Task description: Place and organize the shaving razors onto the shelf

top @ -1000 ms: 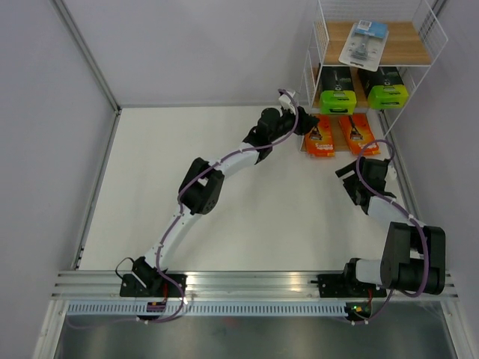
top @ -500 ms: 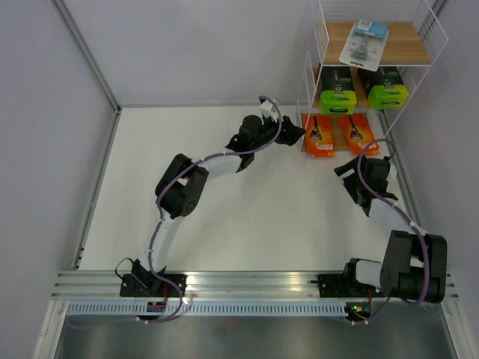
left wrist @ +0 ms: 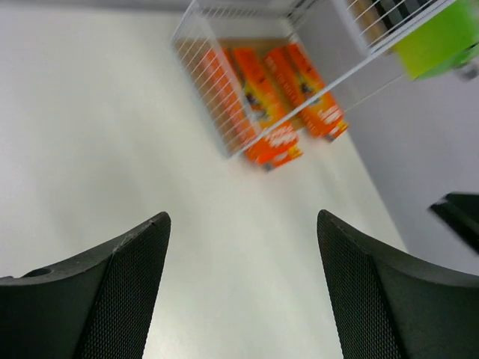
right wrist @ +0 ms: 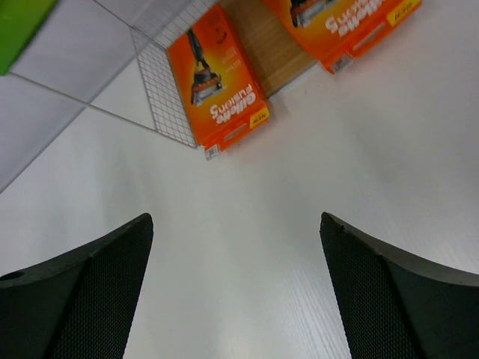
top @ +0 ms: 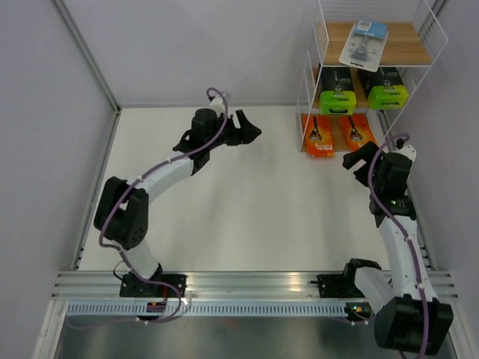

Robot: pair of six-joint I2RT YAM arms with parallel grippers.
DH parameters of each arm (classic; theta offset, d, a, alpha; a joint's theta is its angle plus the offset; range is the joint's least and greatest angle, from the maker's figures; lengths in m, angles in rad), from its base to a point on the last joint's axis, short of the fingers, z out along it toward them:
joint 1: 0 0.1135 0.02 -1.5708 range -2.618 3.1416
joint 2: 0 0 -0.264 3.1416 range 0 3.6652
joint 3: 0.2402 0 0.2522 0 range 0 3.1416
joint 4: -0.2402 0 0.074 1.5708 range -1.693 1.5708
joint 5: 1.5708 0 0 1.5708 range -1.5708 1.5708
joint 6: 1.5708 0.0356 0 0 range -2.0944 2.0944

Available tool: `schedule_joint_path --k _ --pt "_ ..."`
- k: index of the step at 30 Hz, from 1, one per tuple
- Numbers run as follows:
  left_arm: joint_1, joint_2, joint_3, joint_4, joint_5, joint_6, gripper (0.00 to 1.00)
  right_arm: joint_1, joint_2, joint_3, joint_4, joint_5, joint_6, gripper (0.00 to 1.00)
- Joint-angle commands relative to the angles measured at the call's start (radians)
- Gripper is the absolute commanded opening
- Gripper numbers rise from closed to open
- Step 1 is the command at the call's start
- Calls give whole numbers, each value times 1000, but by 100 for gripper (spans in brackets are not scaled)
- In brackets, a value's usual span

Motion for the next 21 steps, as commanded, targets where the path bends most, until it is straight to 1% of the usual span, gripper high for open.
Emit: schedule_joint_path --k 1,2,3,4,5,6,8,9,11,12,13,15,16,17,19,20,21 --pt "7 -150 -161 -170 -12 -45 84 -4 -136 90 -103 30 -131 98" --pt "11 -187 -200 -187 -24 -45 84 -4 -164 100 -126 30 -147 98" --pt "14 -263 -265 -201 -35 -40 84 -4 -214 110 -137 36 -159 98" --pt "20 -303 -296 -219 -52 -37 84 -4 -239 129 -147 36 -159 98" --pt "24 -339 -321 -273 -61 -34 84 -6 -262 138 -155 36 -158 98" --pt "28 -421 -358 -308 -72 -28 85 -6 -304 152 -155 36 -155 98" --pt "46 -504 -389 -368 -98 -20 86 -4 -342 169 -149 32 -153 98" --pt "54 -588 -414 -434 -101 -5 86 -4 -368 187 -149 4 -161 98" --pt "62 -691 -441 -494 -116 22 86 -4 -394 204 -144 -37 -173 98" --pt "62 -741 -476 -526 -128 32 87 -6 -416 219 -143 -95 -188 98" --pt "62 -855 -499 -538 -133 35 88 -6 -427 224 -141 -121 -194 98" --pt "62 -970 -563 -560 -150 47 90 -4 -453 236 -132 -187 -208 98" --pt "60 -1071 -582 -586 -162 49 93 0 -453 239 -120 -242 -208 98" --pt "62 -1130 -600 -597 -174 44 94 13 -453 241 -114 -261 -201 98" --pt "62 -1225 -648 -629 -233 36 98 80 -436 241 -86 -290 -181 98" --pt "62 -1323 -662 -638 -251 30 100 115 -425 242 -85 -290 -185 98" --pt "62 -1365 -691 -641 -292 30 100 217 -395 247 -85 -290 -197 98"
